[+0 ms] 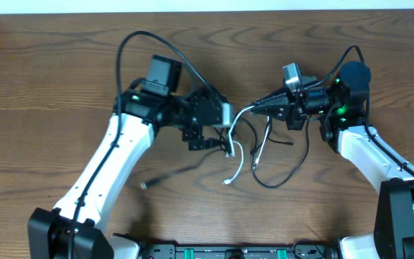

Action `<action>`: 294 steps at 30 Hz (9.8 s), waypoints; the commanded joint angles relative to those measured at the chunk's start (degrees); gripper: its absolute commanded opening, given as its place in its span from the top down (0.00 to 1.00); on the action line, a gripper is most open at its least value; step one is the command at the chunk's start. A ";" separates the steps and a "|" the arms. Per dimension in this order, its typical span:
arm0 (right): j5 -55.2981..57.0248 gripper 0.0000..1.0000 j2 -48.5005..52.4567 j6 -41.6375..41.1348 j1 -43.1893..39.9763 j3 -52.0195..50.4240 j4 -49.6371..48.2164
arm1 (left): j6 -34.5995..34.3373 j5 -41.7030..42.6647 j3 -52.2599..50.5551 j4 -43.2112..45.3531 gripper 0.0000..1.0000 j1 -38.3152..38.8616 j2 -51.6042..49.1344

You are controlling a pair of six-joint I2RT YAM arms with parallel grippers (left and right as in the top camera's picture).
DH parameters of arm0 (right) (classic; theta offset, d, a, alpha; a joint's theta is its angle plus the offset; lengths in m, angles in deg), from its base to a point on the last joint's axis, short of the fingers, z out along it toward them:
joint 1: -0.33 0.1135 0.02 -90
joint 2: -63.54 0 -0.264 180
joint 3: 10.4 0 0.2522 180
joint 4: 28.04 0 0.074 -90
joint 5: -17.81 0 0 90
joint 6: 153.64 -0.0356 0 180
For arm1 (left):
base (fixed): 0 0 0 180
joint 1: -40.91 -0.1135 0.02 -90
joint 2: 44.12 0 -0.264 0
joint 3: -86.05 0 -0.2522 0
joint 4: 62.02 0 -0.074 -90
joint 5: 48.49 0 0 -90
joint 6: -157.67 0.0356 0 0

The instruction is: Untangle cables

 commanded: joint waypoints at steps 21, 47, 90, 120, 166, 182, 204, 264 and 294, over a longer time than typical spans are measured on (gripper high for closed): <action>-0.66 0.99 0.15 -2.32 0.76 0.28 -1.57 | 2.01 -7.39 0.33 3.10 0.92 4.48 -0.83; 3.78 0.94 0.17 -3.82 -15.47 0.28 3.15 | -46.05 -15.98 0.33 22.69 0.92 -0.13 -0.74; 25.68 0.99 0.17 2.69 -0.33 0.28 16.09 | -64.59 -33.00 0.33 27.85 0.92 5.25 -0.72; 23.34 0.25 0.17 2.21 -7.48 0.28 18.88 | -62.03 -32.52 0.33 25.29 0.93 3.89 -0.72; 58.14 0.99 0.17 -9.29 -4.02 0.28 30.32 | -82.20 -62.88 0.33 17.73 0.92 5.55 -0.74; 40.30 0.14 0.17 -1.42 -4.85 0.28 22.62 | -63.82 -53.77 0.33 17.11 0.93 5.57 -0.74; 23.26 0.15 0.17 8.11 2.43 0.28 19.15 | -46.12 -34.49 0.33 19.93 0.92 5.62 -0.74; 37.33 0.99 0.17 5.64 2.64 0.28 22.25 | -58.34 -38.27 0.33 22.14 0.92 5.62 -0.74; 20.70 0.06 0.17 8.85 -0.50 0.28 13.05 | -50.25 -29.42 0.33 19.71 0.92 5.64 -0.74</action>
